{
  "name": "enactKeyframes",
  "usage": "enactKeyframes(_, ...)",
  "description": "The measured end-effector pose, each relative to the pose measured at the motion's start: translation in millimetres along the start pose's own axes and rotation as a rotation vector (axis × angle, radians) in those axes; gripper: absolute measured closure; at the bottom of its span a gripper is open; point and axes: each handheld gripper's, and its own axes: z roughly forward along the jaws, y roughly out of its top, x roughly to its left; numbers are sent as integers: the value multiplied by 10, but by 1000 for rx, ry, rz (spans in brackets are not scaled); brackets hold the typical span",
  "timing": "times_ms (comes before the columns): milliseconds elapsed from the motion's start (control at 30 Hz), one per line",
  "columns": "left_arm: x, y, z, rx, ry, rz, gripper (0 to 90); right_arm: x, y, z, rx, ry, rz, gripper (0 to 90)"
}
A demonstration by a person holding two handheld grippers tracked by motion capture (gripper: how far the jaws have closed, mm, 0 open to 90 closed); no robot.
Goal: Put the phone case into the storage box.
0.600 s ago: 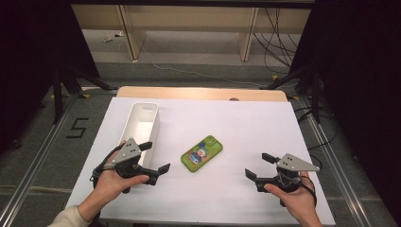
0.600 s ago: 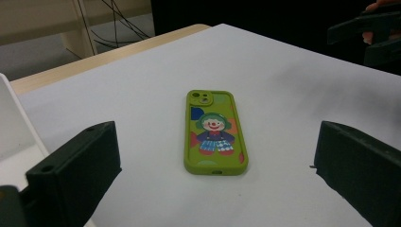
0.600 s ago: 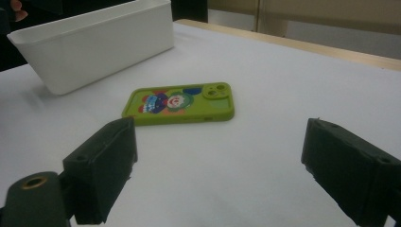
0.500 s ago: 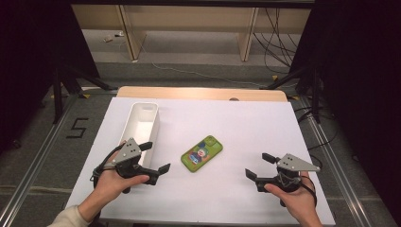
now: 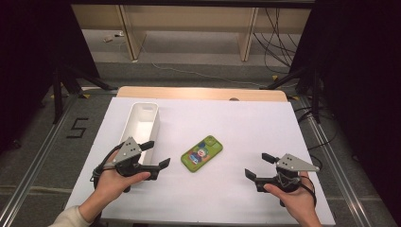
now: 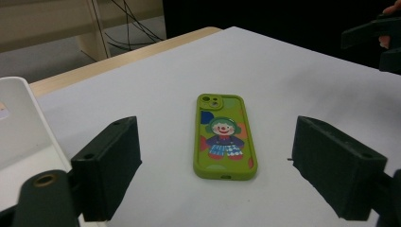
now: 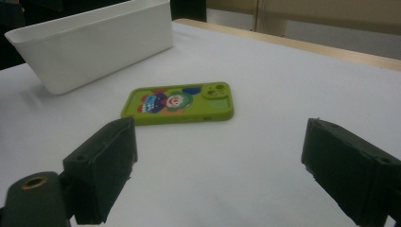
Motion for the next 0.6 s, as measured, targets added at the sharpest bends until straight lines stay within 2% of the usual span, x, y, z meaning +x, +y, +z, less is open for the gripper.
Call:
enactKeyframes(133,-3,31,0,-19,16,-4,321,-1,1,-1,-3,-1,0,124)
enactKeyframes(300,-24,49,15,-17,29,6,458,6,4,2,-3,-3,2,124)
enactKeyframes(367,-25,57,19,-18,34,9,483,6,4,2,0,-3,2,124)
enactKeyframes(467,-32,72,31,-24,37,6,585,6,3,5,-1,-3,3,124)
enactKeyframes(533,-41,85,42,-21,39,14,609,5,3,4,-1,-2,4,124)
enactKeyframes(600,-53,101,76,-10,41,5,674,4,3,6,-2,-1,7,124)
